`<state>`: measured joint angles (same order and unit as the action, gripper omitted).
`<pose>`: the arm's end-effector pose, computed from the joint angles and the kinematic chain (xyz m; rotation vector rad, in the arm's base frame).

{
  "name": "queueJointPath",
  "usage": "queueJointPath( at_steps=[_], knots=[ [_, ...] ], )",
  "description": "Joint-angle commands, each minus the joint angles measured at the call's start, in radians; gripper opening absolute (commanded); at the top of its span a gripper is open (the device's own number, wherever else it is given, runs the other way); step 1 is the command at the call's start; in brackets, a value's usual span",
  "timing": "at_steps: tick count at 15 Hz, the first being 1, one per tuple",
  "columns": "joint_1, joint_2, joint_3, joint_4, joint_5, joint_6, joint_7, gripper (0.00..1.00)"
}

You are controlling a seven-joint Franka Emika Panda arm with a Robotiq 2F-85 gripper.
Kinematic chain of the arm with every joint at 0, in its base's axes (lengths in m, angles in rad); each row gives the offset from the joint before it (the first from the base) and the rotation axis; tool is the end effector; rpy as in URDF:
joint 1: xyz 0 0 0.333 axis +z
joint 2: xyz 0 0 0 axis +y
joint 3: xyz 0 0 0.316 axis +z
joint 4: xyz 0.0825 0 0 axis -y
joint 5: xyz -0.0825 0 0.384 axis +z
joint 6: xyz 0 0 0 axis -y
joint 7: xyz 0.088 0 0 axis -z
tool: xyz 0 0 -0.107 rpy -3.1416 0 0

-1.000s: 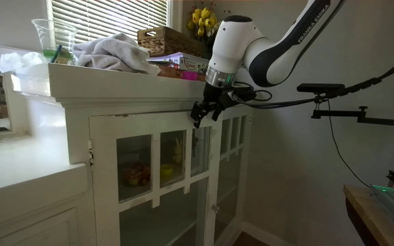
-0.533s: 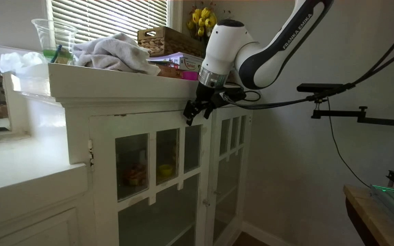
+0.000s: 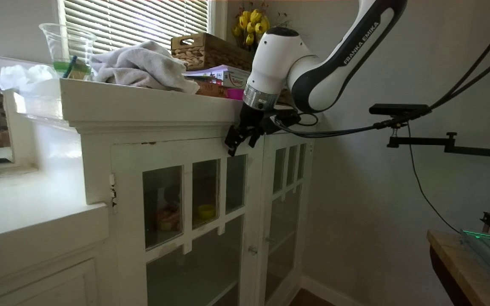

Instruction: Close the left cabinet door

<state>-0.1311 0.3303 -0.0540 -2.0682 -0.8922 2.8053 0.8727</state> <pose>0.6077 -0.0747 0.3024 2.7177 -0.3510 0.7055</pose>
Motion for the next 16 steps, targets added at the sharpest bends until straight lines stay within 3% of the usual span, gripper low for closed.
queueJointPath(
  at_steps=[1, 5, 7, 13, 14, 16],
  knots=[
    [0.03, -0.079, 0.01, -0.086, 0.18, -0.096, -0.165, 1.0],
    [0.073, -0.201, 0.037, -0.162, 0.468, -0.36, -0.398, 1.0],
    [0.106, -0.274, 0.043, -0.179, 0.555, -0.498, -0.477, 1.0],
    [0.174, -0.485, 0.101, -0.198, 0.619, -0.852, -0.515, 1.0],
    [0.157, -0.4, 0.093, -0.155, 0.574, -0.789, -0.486, 1.0],
    [0.167, -0.451, 0.111, -0.163, 0.584, -0.846, -0.486, 1.0]
  ],
)
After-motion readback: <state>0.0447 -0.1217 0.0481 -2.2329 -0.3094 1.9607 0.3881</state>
